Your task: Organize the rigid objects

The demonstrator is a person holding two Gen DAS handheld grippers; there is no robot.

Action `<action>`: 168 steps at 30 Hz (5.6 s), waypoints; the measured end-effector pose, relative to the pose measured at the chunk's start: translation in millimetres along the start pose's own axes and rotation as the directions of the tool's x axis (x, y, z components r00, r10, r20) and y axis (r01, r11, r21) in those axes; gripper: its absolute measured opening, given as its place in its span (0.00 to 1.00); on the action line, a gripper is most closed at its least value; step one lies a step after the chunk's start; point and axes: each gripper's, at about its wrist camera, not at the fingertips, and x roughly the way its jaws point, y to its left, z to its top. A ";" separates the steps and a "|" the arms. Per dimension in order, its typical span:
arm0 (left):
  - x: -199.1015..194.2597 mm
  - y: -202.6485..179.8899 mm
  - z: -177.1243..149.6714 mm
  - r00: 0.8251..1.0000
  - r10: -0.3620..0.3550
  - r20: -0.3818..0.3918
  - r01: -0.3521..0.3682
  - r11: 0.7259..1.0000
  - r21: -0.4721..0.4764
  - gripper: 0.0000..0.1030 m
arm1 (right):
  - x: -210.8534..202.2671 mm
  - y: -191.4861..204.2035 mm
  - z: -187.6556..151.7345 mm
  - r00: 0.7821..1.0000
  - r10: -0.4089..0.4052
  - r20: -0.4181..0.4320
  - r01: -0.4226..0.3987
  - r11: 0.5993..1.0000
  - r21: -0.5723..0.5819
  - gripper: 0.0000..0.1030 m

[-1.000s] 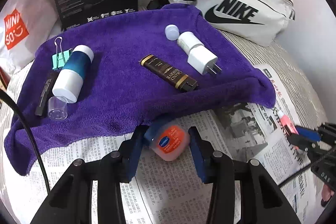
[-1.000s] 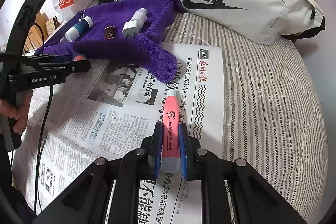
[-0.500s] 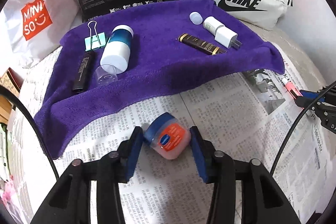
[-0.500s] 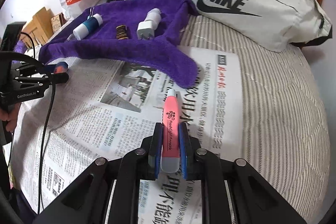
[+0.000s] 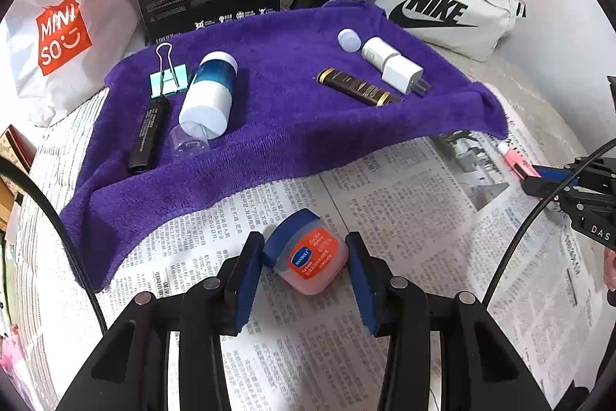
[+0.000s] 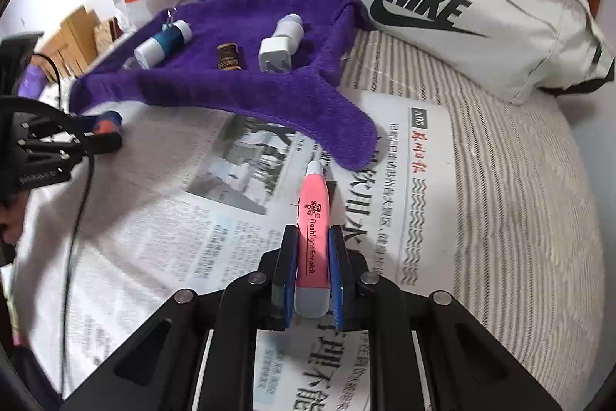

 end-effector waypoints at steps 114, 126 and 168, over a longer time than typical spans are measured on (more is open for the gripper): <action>65.6 30.5 102.4 0.995 -0.069 -0.070 0.077 0.991 0.113 0.40 | 26.5 10.4 126.7 0.998 -0.026 0.049 0.029 0.998 -0.060 0.40; 58.8 30.6 97.5 0.993 -0.069 -0.095 0.078 0.992 0.095 0.46 | 22.3 18.0 122.4 0.998 0.000 0.056 0.004 0.998 -0.069 0.44; -106.5 29.6 12.7 0.988 0.100 0.120 -0.076 0.979 -0.191 1.00 | -66.8 55.6 57.3 0.993 -0.101 0.067 0.087 0.979 0.185 1.00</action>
